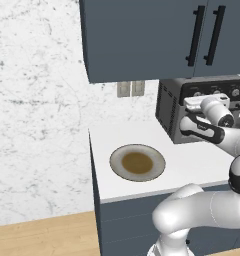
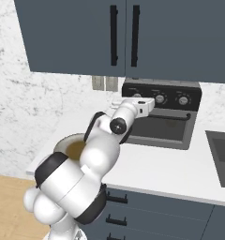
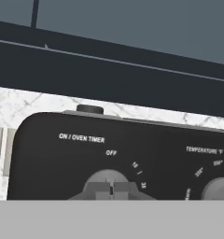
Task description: Pick up the kebab skewer and baguette bread, and place them inside the toaster oven. Close the toaster oven door and start by setting the timer.
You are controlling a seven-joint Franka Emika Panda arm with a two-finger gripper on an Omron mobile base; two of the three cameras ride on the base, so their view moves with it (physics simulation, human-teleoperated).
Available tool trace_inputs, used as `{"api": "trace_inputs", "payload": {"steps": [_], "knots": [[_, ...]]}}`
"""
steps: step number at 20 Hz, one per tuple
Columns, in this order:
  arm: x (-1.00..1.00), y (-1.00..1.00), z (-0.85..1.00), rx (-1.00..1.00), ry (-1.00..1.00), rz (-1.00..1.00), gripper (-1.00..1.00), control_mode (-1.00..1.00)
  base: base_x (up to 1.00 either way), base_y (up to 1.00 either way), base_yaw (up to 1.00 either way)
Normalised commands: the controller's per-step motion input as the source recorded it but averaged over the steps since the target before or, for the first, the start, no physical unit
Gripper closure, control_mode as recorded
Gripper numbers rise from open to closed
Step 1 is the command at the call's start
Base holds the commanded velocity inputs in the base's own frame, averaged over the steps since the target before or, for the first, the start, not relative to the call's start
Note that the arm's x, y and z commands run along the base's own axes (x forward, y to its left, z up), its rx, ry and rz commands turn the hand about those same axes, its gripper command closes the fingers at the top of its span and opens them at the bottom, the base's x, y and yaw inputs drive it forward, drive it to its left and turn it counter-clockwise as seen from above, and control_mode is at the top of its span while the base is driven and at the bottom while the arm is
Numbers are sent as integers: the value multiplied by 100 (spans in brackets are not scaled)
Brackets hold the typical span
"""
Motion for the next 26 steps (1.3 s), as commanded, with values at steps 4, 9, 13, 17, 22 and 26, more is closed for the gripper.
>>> {"api": "trace_inputs", "payload": {"steps": [4, 9, 13, 17, 22, 26], "knots": [[1, -2, 0, 3, 0, 0, 100, -100, 0, 0, 0], [3, 0, 0, 2, 0, 0, 100, -100, 0, 0, 0], [5, 0, 0, 1, 0, 0, 100, -100, 0, 0, 0], [4, 0, 0, 2, 0, 0, 100, -100, 0, 0, 0], [0, 0, -9, 5, 0, 0, 100, -100, 0, 0, 0], [1, 0, -15, 7, 0, 0, 100, -100, 0, 0, 0]]}}
